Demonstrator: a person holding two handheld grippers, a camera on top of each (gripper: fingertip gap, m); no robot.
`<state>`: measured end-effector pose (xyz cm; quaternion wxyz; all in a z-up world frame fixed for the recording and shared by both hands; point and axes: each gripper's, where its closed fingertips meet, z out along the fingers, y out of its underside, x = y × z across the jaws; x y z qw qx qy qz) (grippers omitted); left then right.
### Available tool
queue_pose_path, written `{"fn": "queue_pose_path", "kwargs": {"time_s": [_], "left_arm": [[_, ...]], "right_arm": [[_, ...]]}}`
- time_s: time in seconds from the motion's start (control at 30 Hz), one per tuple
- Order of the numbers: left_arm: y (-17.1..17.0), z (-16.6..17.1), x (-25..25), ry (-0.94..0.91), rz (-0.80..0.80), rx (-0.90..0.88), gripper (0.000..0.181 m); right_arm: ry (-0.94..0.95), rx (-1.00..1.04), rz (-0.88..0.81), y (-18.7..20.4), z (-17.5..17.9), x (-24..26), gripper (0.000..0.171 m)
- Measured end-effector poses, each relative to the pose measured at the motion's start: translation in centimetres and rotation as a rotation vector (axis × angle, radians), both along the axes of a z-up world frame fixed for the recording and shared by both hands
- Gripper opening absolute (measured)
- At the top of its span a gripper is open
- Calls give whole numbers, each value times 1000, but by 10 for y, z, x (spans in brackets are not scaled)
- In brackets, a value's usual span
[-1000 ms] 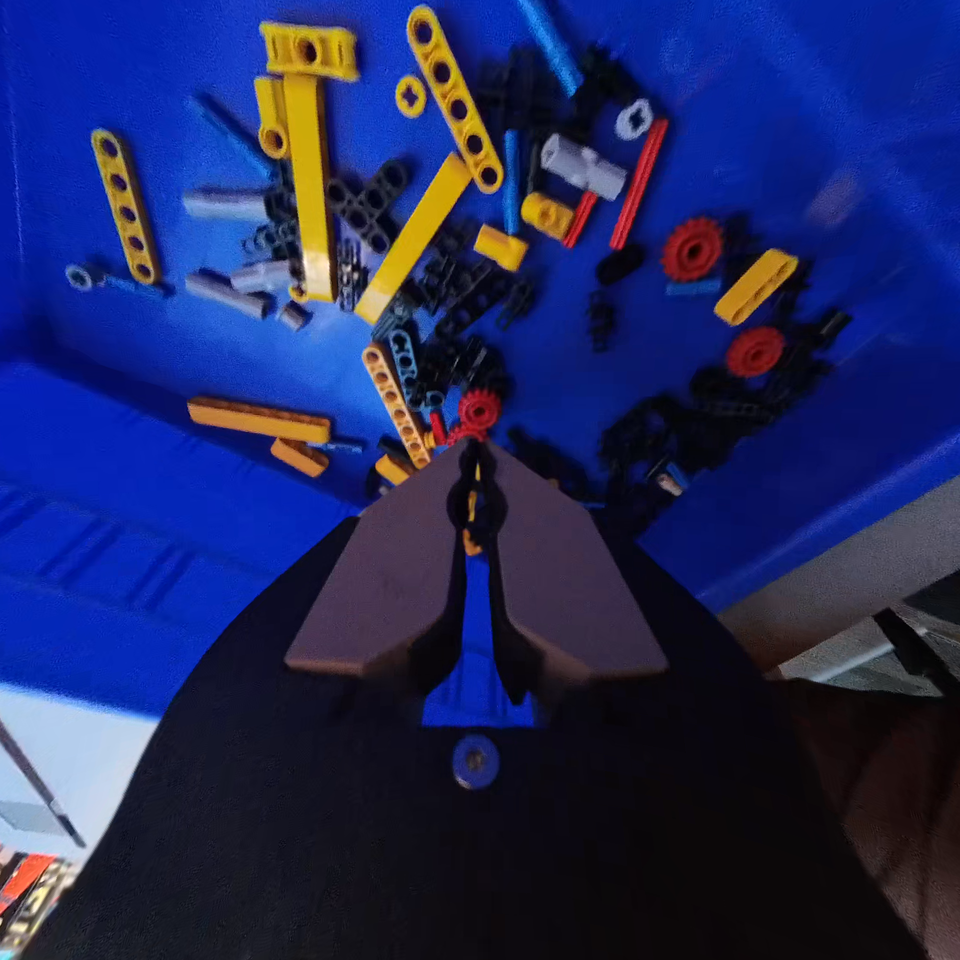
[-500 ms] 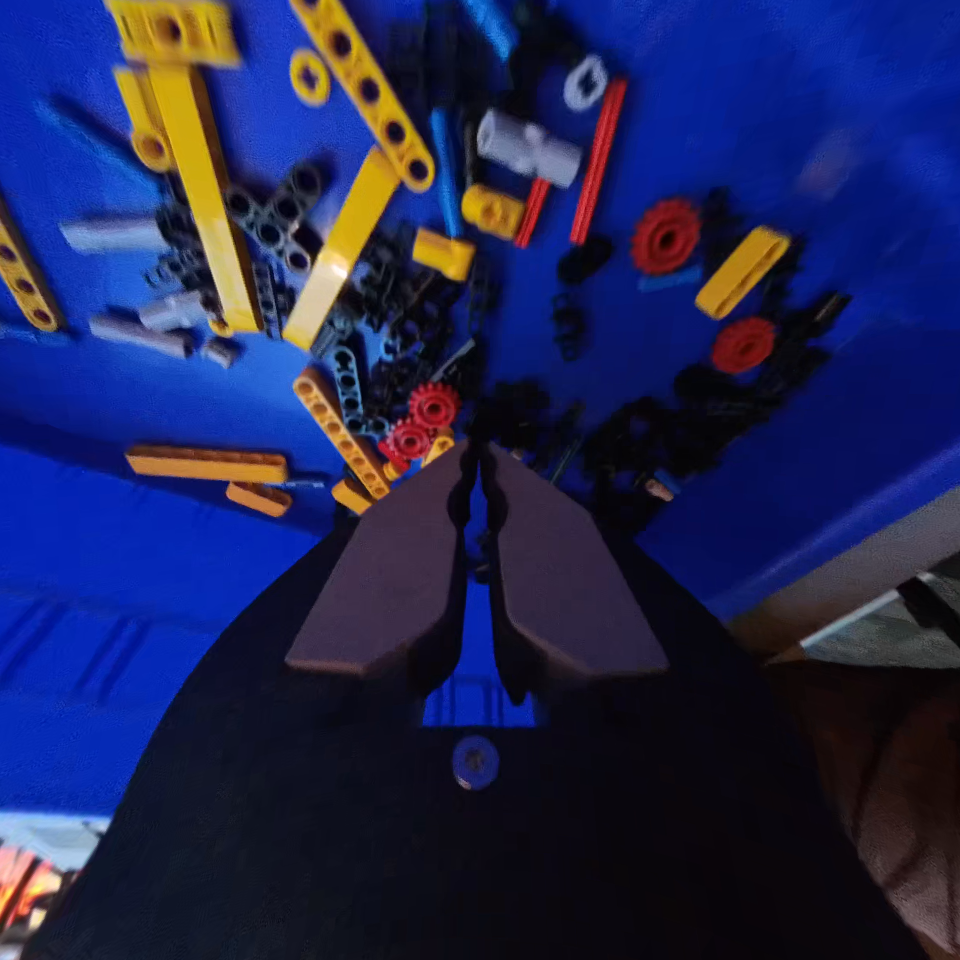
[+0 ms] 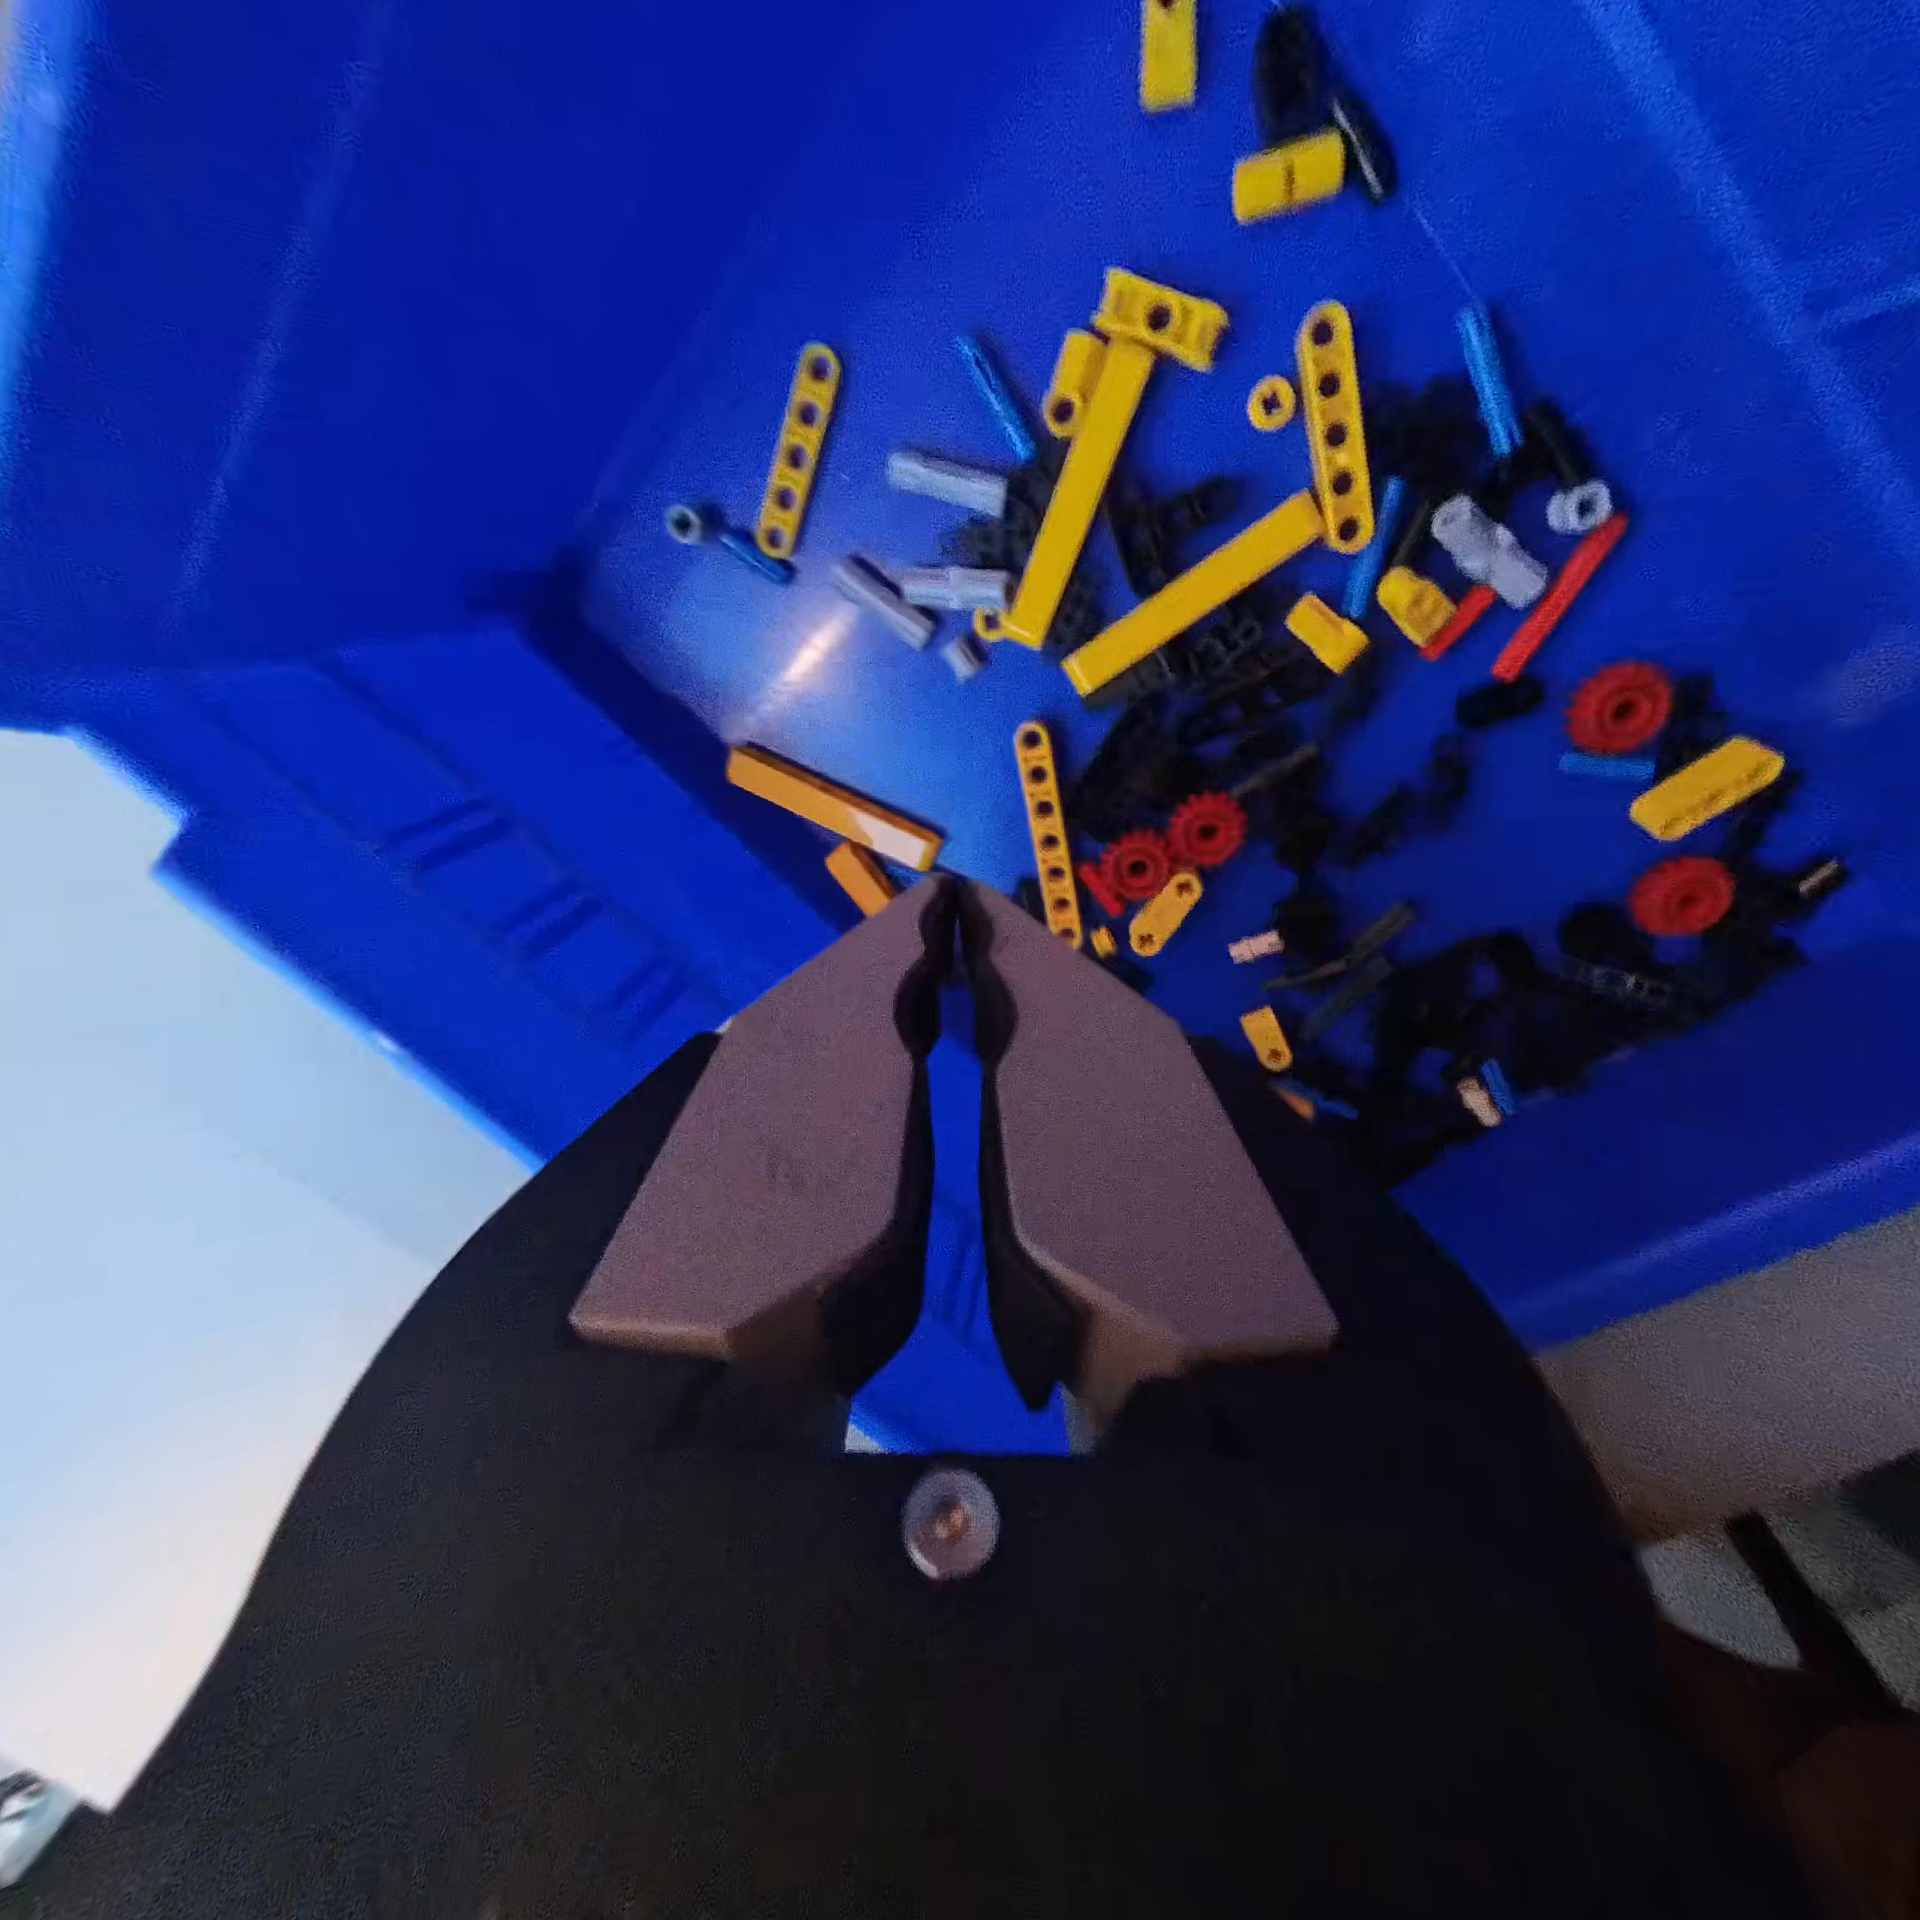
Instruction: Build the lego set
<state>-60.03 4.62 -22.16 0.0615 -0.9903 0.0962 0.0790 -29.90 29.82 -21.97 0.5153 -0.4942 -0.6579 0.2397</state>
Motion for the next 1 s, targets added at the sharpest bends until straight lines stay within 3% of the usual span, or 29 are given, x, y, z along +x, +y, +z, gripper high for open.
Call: {"fn": "queue_pose_path", "kwargs": {"time_s": [0.03, 0.2, 0.8, 1.0], "left_arm": [[8, 5, -6, 3, 39, 50, 0], [19, 9, -22, -28, 160, 127, 0], [-8, -32, -18, -24, 145, -100, 0], [-12, -48, 4, -105, 88, -180, 0]], "right_arm": [[0, -1, 0, 0, 0, 0, 0], [0, -1, 0, 0, 0, 0, 0], [1, -17, 8, -1, 0, 0, 0], [2, -19, 11, -2, 0, 0, 0]]}}
